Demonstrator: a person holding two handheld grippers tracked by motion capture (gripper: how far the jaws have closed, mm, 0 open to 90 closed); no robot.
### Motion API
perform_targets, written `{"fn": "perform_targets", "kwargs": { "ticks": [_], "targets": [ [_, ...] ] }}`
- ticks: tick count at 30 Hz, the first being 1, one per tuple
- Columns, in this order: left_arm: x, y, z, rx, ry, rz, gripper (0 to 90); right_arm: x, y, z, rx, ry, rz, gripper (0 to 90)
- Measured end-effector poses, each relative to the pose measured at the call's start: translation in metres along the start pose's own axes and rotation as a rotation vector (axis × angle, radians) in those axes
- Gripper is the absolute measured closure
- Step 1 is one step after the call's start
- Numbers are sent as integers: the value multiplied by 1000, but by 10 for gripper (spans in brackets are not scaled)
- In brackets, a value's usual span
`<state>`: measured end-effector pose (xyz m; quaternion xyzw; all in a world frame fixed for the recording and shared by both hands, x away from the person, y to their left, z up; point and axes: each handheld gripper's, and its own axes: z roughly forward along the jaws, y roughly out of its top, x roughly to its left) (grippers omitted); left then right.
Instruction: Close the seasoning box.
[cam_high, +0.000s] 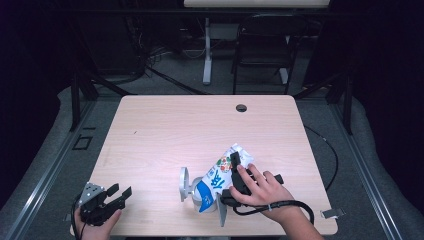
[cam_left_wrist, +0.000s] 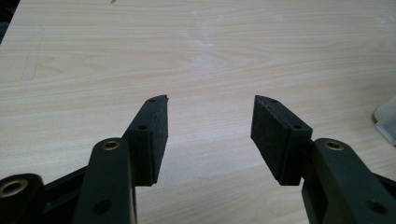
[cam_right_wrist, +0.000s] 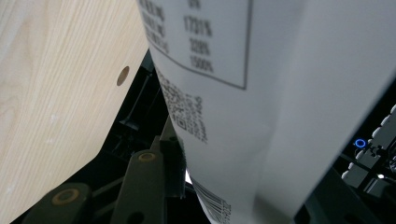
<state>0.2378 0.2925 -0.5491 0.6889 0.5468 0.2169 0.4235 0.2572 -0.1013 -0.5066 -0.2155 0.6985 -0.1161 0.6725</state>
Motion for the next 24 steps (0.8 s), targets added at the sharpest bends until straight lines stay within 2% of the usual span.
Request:
{"fn": "perform_targets", "kwargs": {
  "ticks": [24],
  "targets": [
    [0, 0, 0, -1, 0, 0, 465, 0, 0, 1, -1, 5, -2, 616]
  ]
}}
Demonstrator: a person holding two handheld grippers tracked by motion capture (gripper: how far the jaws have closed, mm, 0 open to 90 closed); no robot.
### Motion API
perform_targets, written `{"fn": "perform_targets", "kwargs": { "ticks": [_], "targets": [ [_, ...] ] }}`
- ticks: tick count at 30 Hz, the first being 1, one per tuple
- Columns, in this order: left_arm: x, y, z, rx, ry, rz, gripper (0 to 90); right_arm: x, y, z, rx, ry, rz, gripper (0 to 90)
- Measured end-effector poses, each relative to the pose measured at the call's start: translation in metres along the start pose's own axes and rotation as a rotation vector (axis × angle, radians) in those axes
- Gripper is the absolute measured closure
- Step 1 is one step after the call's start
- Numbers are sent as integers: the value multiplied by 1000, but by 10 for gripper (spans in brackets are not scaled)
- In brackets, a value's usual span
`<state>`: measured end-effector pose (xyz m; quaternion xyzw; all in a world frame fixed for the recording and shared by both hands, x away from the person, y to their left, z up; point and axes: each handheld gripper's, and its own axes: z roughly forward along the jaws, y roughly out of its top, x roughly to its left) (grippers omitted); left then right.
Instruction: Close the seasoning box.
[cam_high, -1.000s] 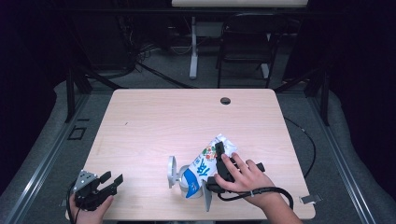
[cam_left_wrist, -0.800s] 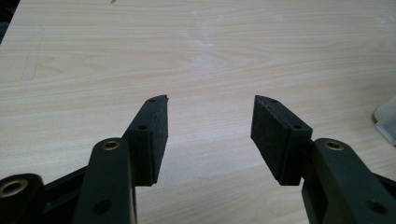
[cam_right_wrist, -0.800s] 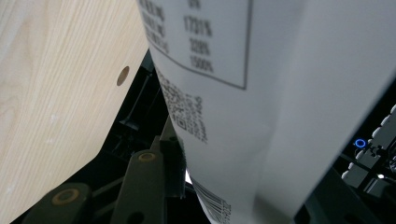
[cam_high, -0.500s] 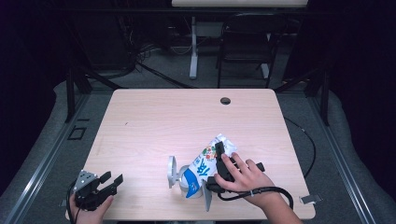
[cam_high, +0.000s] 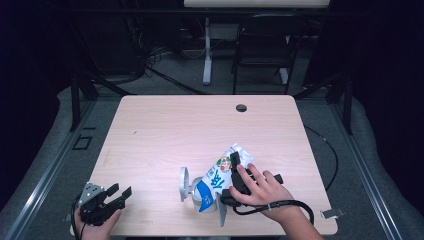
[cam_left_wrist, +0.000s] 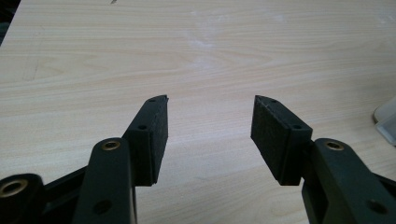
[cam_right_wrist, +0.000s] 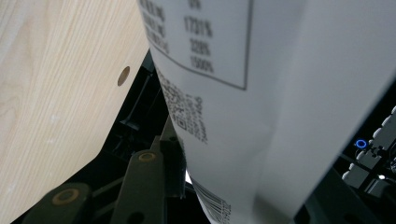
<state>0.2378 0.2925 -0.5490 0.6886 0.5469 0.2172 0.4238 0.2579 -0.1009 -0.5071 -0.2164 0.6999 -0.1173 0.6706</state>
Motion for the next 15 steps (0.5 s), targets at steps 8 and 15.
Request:
{"fn": "perform_targets", "kwargs": {
  "ticks": [8, 15],
  "targets": [
    [0, 0, 0, 0, 0, 1, 466, 0, 0, 0, 4, 0, 2, 617],
    [0, 0, 0, 1, 0, 1, 465, 0, 0, 0, -1, -2, -6, 617]
  ]
}}
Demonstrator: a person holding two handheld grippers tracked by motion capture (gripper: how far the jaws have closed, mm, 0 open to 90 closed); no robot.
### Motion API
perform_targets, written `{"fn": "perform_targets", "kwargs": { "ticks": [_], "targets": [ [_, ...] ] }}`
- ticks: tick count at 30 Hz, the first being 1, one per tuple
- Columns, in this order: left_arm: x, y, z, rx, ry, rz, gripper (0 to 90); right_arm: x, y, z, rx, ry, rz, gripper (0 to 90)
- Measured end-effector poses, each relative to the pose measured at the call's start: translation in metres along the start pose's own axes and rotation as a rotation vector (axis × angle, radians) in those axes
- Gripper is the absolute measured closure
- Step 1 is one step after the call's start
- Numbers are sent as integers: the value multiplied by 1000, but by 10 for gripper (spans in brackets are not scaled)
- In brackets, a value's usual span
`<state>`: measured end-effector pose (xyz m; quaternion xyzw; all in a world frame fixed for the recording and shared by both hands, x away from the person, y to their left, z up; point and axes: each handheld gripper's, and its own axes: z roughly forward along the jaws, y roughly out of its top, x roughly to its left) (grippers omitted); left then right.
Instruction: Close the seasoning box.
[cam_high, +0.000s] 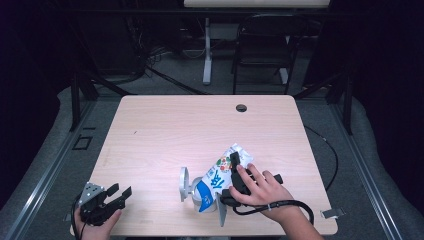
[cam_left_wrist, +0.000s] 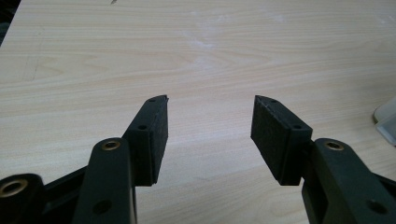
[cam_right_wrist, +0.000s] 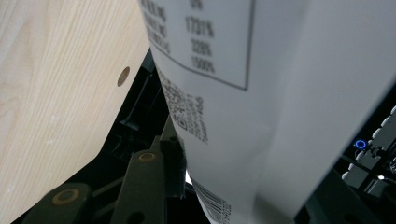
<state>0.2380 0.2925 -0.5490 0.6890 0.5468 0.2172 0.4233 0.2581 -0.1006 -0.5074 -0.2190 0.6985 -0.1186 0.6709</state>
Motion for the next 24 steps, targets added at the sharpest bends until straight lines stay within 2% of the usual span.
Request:
{"fn": "perform_targets", "kwargs": {
  "ticks": [24],
  "targets": [
    [1, 0, 0, -2, 0, -1, 465, -2, -1, 1, 3, -2, -2, 618]
  ]
}}
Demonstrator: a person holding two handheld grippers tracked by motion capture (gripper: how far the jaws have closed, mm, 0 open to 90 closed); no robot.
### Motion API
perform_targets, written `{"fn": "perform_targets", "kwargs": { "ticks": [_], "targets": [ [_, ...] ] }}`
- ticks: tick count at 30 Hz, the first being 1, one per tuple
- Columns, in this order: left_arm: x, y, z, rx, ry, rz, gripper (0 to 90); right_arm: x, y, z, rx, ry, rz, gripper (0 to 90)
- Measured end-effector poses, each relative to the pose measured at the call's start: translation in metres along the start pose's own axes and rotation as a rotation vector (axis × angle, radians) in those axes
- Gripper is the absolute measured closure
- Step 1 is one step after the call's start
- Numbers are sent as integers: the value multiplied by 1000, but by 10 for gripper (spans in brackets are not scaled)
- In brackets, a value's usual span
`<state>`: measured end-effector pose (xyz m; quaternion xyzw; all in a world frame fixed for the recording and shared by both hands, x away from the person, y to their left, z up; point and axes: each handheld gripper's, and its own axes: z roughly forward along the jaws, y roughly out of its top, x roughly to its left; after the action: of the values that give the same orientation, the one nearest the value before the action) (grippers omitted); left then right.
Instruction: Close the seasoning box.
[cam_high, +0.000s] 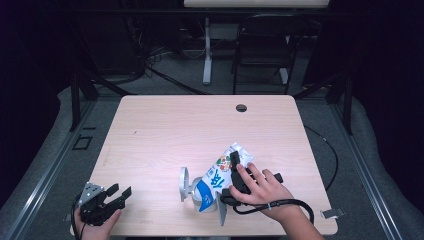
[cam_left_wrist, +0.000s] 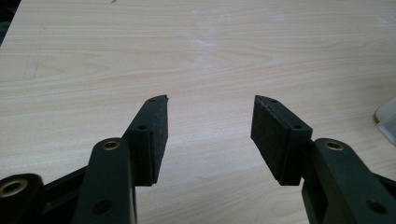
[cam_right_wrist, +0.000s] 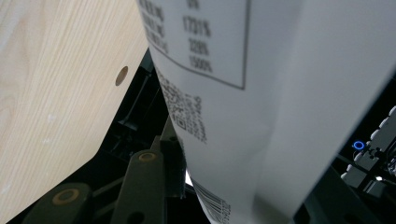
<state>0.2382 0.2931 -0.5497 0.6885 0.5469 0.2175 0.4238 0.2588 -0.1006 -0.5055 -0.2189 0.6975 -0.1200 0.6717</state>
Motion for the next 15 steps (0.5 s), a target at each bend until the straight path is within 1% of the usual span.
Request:
{"fn": "perform_targets", "kwargs": {
  "ticks": [3, 6, 9, 15],
  "targets": [
    [0, 0, 0, 3, 1, 0, 465, 0, 0, 0, -8, -2, -1, 618],
    [0, 0, 0, 4, 1, 0, 465, 0, 0, -1, 4, 0, -3, 618],
    [0, 0, 0, 4, 1, -1, 465, 0, -1, -1, -6, 6, -1, 618],
    [0, 0, 0, 4, 0, -1, 465, 0, -1, -1, -7, 8, -6, 617]
  ]
}}
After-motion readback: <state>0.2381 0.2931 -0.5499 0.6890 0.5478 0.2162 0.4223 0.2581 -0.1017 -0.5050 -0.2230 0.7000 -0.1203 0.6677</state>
